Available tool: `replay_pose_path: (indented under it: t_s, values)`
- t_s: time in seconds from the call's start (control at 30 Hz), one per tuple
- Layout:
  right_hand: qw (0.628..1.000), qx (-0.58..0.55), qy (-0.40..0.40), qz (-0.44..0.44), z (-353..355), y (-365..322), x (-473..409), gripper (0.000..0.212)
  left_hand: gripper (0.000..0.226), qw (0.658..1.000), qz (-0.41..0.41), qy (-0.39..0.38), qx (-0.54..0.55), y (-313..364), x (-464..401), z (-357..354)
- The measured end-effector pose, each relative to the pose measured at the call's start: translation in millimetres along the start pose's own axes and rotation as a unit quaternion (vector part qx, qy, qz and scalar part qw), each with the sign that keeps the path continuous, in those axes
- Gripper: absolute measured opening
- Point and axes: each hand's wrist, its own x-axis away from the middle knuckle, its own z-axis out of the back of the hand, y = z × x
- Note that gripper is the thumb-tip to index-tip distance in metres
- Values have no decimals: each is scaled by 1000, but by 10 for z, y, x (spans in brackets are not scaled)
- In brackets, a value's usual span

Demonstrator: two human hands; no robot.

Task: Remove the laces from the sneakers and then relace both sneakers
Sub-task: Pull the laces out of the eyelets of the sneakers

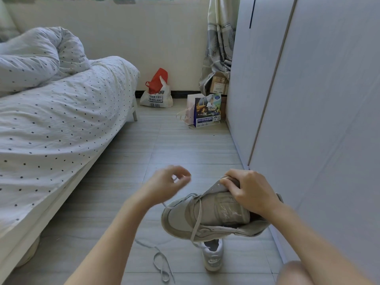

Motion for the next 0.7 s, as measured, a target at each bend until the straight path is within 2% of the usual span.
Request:
replay_pose_path:
  t_s: [0.07, 0.17, 0.27, 0.33, 0.43, 0.5, 0.53, 0.57, 0.63, 0.67, 0.7]
  values:
    - [1000, -3, 5, 14, 6, -32, 11, 16, 19, 997, -13, -75, -15, 31, -5, -71]
    - [1000, -18, 5, 15, 13, -55, 26, 16, 4, 998, -12, -61, 12, 44, -29, -51]
    - [999, -36, 8, 12, 26, -57, 43, 14, 6, 997, -9, -69, 18, 19, -23, -8]
    - [999, -36, 7, 17, 23, -72, 46, 13, 8, 997, -20, -73, -14, 10, -14, -8]
    - [999, -41, 7, 18, 15, -86, 34, 13, 15, 999, -31, -24, -17, 32, -15, -12]
    - [998, -56, 13, 10, 21, -78, 22, 12, 19, 992, 1, 53, 110, 72, -5, 51]
    - [998, -62, 14, 6, 23, -72, 18, 12, 21, 972, 20, 99, 213, 88, -3, 102]
    - [998, -65, 13, 3, 24, -66, 15, 12, 22, 934, 40, 137, 329, 96, 0, 164]
    - [998, -69, 2, 0, 20, -51, 13, 11, 23, 827, 71, 192, 524, 81, 13, 289]
    - [998, -68, -4, 0, 16, -47, 14, 12, 22, 784, 83, 219, 575, 59, 25, 337]
    - [998, -66, -9, -1, 12, -43, 15, 13, 21, 759, 97, 244, 596, 30, 30, 364]
